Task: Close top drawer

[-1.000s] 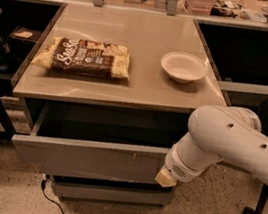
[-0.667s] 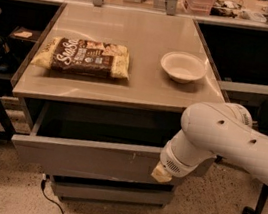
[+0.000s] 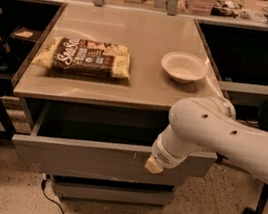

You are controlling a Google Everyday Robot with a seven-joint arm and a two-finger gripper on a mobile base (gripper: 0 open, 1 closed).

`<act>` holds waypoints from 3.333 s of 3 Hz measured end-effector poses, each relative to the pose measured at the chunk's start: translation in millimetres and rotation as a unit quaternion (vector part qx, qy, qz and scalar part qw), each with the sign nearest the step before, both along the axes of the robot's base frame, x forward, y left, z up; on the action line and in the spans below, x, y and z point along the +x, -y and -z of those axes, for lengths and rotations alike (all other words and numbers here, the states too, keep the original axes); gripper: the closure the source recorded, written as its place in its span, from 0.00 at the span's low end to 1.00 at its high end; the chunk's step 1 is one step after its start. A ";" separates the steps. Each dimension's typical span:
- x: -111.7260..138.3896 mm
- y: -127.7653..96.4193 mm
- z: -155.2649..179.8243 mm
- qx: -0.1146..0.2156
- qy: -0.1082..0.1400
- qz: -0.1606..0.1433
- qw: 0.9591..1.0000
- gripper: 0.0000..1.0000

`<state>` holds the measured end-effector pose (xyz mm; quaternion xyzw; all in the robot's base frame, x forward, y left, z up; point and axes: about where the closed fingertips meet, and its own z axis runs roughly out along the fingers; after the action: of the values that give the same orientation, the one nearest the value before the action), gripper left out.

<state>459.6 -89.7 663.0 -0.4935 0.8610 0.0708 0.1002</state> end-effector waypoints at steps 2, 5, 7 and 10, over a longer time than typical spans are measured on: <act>0.0 -0.1 0.0 0.000 0.000 0.000 1.000 0.57; 0.0 -0.1 -0.1 0.000 0.000 0.000 1.000 0.00; 0.0 -0.1 -0.1 0.000 0.000 0.000 1.000 0.20; 0.0 -0.1 -0.1 0.000 0.000 0.000 1.000 0.89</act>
Offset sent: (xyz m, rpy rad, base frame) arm 0.0000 0.0001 0.0000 -0.0002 -0.0001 0.0002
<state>459.6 -89.6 663.0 -0.4936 0.8610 0.0706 0.1002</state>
